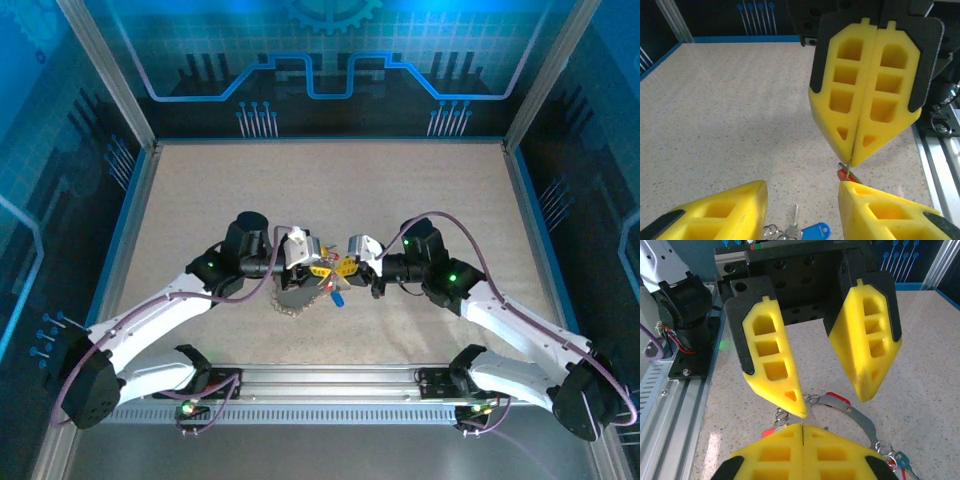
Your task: Put the keys on the keyring
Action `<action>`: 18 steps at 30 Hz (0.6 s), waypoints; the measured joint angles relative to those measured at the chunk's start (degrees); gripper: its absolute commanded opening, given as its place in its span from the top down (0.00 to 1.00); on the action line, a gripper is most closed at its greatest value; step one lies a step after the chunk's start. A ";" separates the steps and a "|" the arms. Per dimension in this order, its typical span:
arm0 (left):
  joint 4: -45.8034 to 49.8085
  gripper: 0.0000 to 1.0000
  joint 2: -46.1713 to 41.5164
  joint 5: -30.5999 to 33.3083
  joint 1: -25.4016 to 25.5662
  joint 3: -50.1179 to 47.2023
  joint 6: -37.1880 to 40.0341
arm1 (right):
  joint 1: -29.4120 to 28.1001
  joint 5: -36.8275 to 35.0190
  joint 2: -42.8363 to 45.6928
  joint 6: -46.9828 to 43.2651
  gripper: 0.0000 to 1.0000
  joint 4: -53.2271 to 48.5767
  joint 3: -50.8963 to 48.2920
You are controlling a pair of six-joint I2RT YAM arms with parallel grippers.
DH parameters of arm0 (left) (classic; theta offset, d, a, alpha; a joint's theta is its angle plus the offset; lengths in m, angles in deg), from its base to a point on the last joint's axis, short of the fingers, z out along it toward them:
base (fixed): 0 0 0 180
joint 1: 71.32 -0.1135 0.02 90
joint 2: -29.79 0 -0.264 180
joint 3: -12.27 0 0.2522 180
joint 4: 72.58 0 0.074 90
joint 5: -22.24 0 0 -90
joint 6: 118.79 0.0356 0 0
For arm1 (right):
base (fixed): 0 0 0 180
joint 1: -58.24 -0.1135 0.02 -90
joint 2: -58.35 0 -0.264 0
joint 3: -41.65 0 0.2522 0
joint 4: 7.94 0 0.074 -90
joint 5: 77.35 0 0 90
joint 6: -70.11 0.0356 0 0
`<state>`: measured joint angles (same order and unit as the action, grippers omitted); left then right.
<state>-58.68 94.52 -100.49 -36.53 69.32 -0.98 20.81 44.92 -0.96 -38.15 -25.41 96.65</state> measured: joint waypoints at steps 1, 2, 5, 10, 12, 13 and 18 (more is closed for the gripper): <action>0.04 0.60 0.11 -0.26 0.00 0.00 0.20 | -0.17 0.20 -0.24 -0.39 1.00 0.02 0.02; 0.04 0.61 0.15 -0.46 0.00 0.00 0.28 | -0.33 0.24 -0.44 -0.70 1.00 0.09 0.02; 0.09 0.61 0.17 -1.14 0.00 0.00 0.68 | -0.55 0.39 -1.31 -1.38 1.00 0.42 0.02; 0.11 0.61 0.17 -1.66 0.00 0.00 0.72 | -0.55 0.24 -1.53 -1.38 1.00 0.81 0.00; 0.11 0.61 0.17 -1.66 -0.02 0.00 0.76 | -0.55 0.09 -1.51 -1.40 1.00 0.81 0.00; 0.11 0.60 0.17 -1.64 -0.02 0.00 0.83 | -0.55 -0.02 -1.51 -1.40 1.00 0.83 0.00; 0.70 0.58 0.17 -1.97 0.00 0.00 0.87 | -0.55 -0.50 -1.42 -1.33 1.00 1.84 0.00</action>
<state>-57.98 94.70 -102.46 -36.53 69.32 -0.11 20.26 44.42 -2.38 -39.48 -23.57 96.65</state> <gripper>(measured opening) 0.415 0.051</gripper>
